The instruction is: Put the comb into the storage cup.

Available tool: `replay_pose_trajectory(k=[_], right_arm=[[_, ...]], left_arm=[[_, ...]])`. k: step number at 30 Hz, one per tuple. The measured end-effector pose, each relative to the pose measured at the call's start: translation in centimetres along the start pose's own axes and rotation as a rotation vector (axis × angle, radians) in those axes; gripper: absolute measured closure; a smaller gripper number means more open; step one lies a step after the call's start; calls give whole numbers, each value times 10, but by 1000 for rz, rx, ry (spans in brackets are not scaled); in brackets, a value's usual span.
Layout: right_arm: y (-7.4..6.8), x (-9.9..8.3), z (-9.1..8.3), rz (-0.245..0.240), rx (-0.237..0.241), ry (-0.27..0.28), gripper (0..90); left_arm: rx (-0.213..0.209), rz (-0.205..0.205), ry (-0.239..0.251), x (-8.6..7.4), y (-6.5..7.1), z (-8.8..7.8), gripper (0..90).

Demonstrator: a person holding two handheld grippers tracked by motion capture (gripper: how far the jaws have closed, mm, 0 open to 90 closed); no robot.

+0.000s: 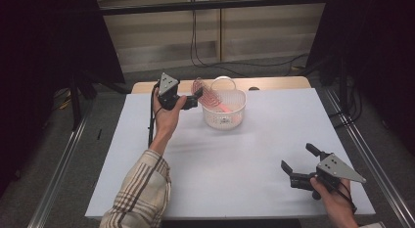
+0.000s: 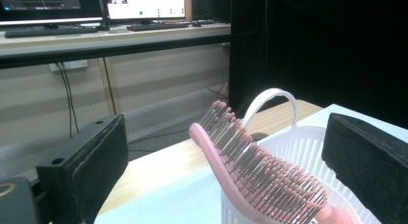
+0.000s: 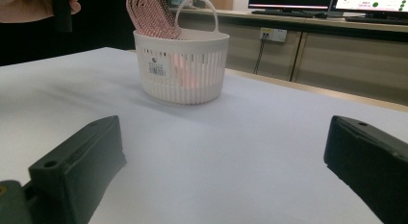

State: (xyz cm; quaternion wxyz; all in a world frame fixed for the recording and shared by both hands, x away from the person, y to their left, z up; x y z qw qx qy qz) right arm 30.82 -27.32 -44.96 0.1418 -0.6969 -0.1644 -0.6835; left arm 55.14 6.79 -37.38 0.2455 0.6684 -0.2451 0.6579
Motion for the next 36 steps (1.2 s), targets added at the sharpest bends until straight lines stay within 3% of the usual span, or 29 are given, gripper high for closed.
replay_pose_trajectory(k=[3,7,11,13,15,18,20,25,28,32,34,36], right_arm=[[0,0,0,6,0,0,1],[1,0,1,2,0,1,1],[-1,-1,0,0,1,-2,1],[-1,0,1,1,-3,4,1],[-1,0,1,2,-5,3,1],[-2,1,1,1,-10,6,1],[-2,2,1,1,-6,5,1],[-3,2,1,-6,-12,5,1],[-3,3,1,-9,-17,11,1],[-3,3,1,-7,-16,13,1],[-3,3,1,-8,-15,12,1],[-3,3,1,-8,-15,12,1]], left_arm=[[-19,-2,2,2,4,-2,24],[9,-19,14,3,4,-7,24],[13,29,-18,1,6,-11,25],[13,27,-22,1,7,-14,27],[29,1,-14,3,7,-19,28],[50,19,-16,4,7,-25,27],[24,-1,-3,5,10,-30,27],[-17,2,11,5,15,-42,49],[3,18,4,3,14,-49,50],[-1,18,7,-1,15,-57,49],[9,13,6,-3,16,-61,48],[13,-25,7,-7,17,-64,28]])
Point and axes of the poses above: each handheld gripper's, and its own axes: z roughly forward along the jaws, x roughly out of its top, y roughly to its right, the point moved 6 cm from there along z, roughly forward along the jaws, and after that the axes turned 9 degrees about y, right-handed, at the moved point
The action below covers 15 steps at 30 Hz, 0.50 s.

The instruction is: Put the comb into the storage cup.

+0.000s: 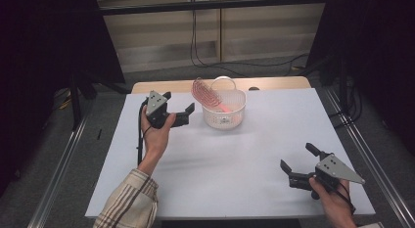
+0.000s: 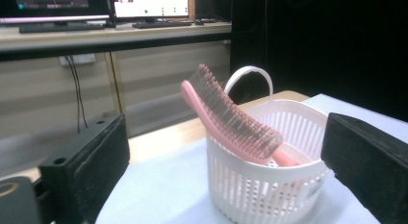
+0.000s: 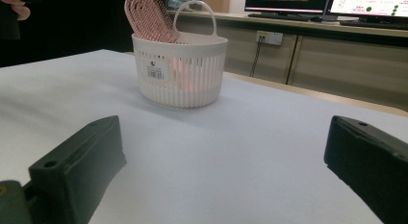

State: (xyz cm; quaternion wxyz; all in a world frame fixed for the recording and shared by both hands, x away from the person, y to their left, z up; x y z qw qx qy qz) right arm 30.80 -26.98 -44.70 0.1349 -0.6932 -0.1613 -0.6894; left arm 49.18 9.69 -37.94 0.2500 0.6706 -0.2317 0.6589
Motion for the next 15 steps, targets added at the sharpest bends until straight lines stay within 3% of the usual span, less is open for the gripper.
replay_pose_trajectory(k=[11,15], right_arm=[[0,-1,0,-1,-2,-5,0],[0,0,0,-1,-2,0,0]], left_arm=[[-22,17,-9,-12,9,-15,27],[-9,13,7,-13,11,-19,28]])
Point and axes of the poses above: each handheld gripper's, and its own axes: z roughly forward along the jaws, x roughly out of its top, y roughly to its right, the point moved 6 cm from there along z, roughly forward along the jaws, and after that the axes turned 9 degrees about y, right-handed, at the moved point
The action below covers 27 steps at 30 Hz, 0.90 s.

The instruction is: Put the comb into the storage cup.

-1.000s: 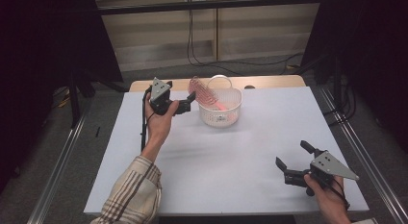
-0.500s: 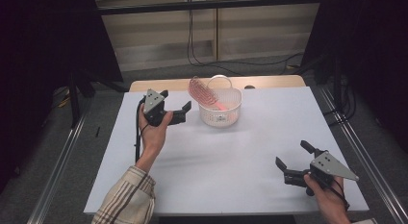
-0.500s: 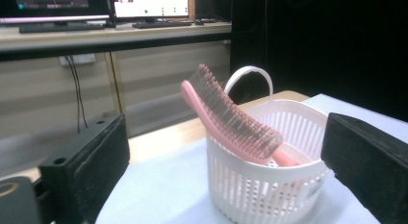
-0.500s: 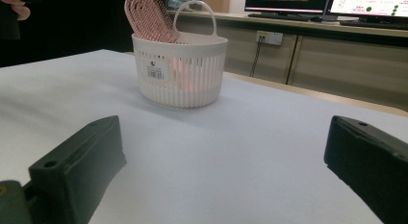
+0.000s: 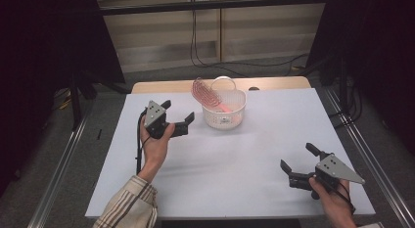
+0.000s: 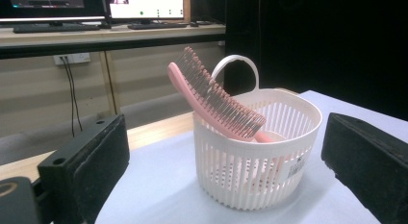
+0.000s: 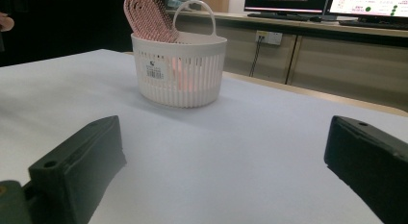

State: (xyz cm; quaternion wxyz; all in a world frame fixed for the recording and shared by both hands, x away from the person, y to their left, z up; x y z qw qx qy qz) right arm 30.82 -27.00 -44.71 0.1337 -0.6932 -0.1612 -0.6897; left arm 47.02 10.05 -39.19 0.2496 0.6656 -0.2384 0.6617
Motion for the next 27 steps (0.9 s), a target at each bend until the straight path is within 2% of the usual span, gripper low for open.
replay_pose_trajectory(k=[9,11,16,22,24,27], right_arm=[[0,1,-1,3,-2,4,0],[0,1,-1,1,-2,5,0],[0,1,-1,5,-6,6,1],[0,2,-2,5,-6,7,0],[1,2,-2,6,-9,8,1],[1,1,-1,4,-9,7,1]], left_arm=[[-26,17,-9,-12,7,-16,29],[-22,26,-4,-13,7,-20,29],[-17,0,-21,-20,5,-27,29],[-5,-2,-3,-22,6,-37,29],[8,11,-13,-24,5,-41,29],[25,1,-5,-23,3,-48,29]])
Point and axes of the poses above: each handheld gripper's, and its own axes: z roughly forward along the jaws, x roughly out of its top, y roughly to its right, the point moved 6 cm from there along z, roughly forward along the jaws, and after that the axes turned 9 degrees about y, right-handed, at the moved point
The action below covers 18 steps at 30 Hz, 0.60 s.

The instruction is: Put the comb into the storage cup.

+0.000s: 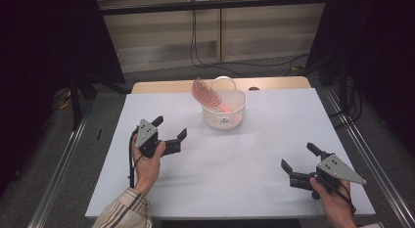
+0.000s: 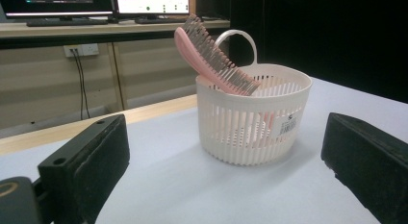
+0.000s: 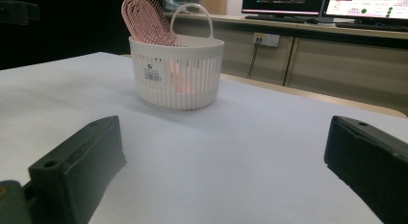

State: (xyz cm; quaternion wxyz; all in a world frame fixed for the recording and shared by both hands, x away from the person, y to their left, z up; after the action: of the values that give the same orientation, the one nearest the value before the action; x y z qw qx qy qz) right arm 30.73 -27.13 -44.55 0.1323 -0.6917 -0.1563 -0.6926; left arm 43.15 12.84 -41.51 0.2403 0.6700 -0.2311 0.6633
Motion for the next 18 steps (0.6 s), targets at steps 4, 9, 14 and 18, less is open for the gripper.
replay_pose_trajectory(k=[4,9,14,18], right_arm=[[0,0,0,0,0,1,1],[1,1,-1,5,-8,3,1],[1,1,0,3,-8,5,1],[1,1,-1,3,-8,8,1]], left_arm=[[30,-9,9,-1,-3,-7,28],[47,-21,15,-3,-5,-18,27],[49,-19,22,0,-4,-25,27],[47,-20,31,-1,-4,-30,27]])
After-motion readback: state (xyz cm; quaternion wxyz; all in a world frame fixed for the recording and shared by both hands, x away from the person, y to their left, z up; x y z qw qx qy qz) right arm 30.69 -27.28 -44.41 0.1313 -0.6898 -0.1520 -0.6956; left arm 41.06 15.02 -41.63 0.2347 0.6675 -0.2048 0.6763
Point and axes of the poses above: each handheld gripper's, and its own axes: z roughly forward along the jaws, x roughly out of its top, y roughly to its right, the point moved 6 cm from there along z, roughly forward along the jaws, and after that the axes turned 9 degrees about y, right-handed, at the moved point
